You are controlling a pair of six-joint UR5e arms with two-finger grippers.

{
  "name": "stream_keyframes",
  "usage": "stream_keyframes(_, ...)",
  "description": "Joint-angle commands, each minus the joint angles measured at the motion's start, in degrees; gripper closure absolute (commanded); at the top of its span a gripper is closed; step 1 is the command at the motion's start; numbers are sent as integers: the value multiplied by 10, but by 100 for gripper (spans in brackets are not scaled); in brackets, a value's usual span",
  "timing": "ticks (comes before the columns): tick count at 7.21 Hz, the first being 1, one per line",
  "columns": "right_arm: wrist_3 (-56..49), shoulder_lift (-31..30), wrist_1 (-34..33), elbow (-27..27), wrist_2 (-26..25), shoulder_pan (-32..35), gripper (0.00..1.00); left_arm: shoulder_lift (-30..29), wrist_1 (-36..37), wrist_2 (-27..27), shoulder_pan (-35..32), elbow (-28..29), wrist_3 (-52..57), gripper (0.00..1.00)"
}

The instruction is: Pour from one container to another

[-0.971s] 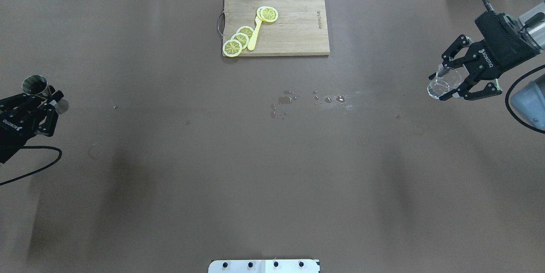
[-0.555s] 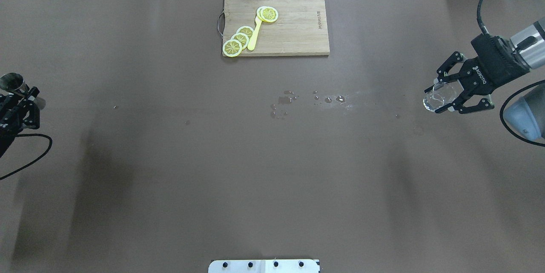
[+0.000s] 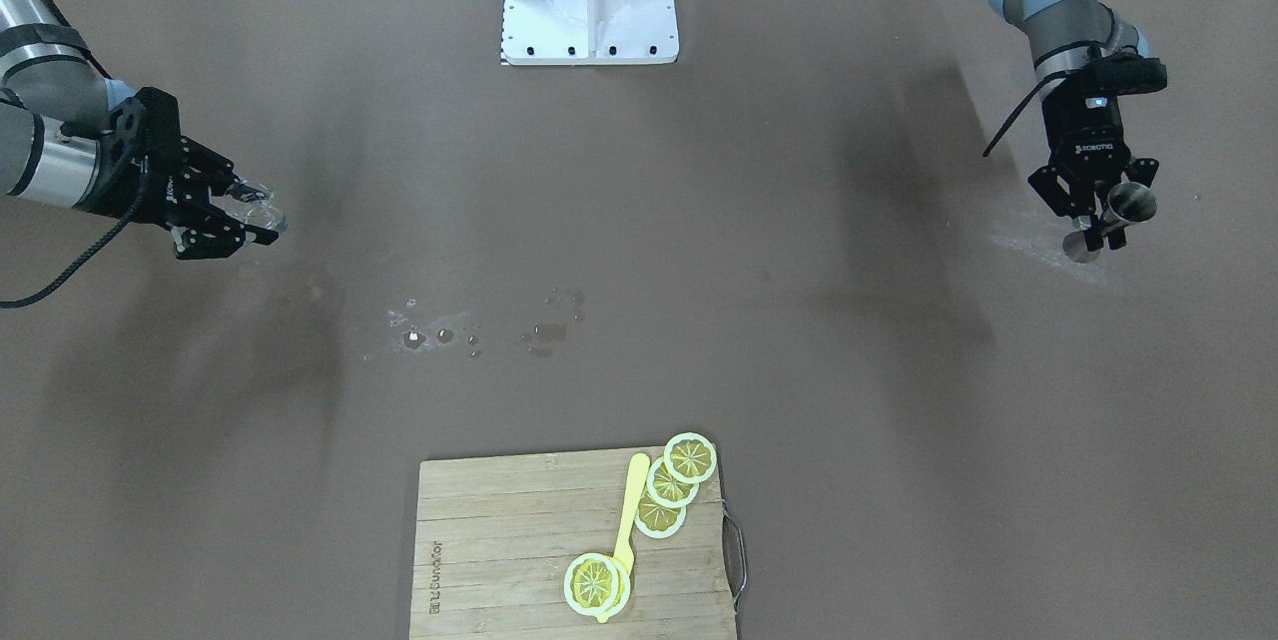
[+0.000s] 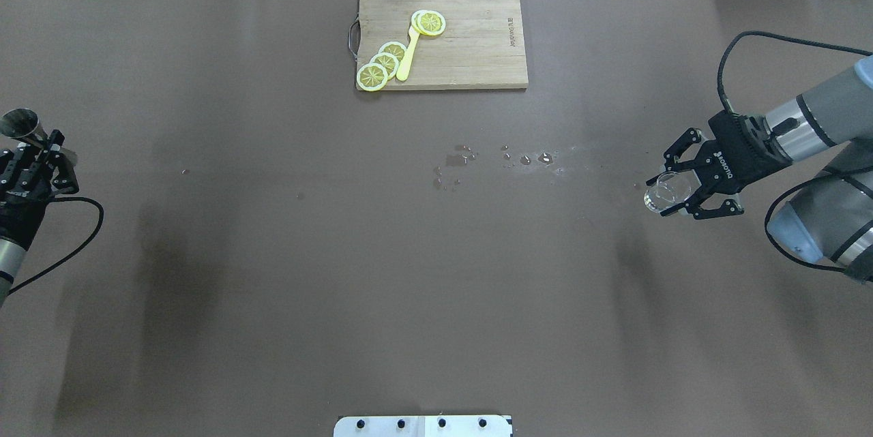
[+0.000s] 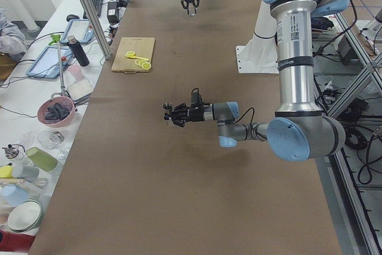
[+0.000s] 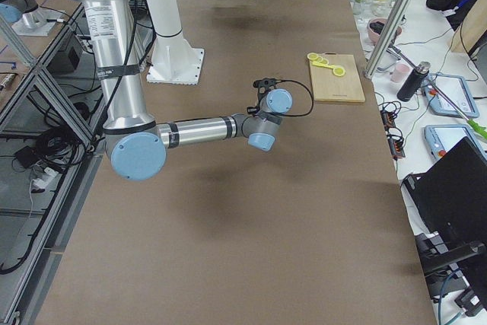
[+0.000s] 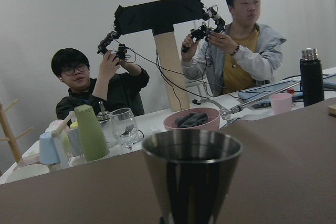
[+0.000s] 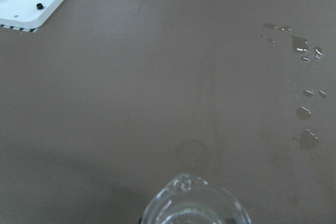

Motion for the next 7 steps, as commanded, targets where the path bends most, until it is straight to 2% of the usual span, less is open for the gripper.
stream_keyframes(1, 28, 10, 58, -35, -27, -28, 100, 0, 158, 65, 39, -27, -150, 100)
stream_keyframes(2, 29, 13, 64, -46, -34, -35, 100, 0, 198, 69, 44, -25, -211, 100)
stream_keyframes(4, 29, 16, 83, -70, -37, -42, 100, -1, 206, 64, 54, -22, -254, 100)
stream_keyframes(5, 30, 16, 84, -74, -37, -42, 100, -3, 237, 64, 54, -22, -276, 100)
stream_keyframes(7, 31, 35, 86, -99, -36, -41, 100, -58, 286, 68, 49, -15, -296, 100)
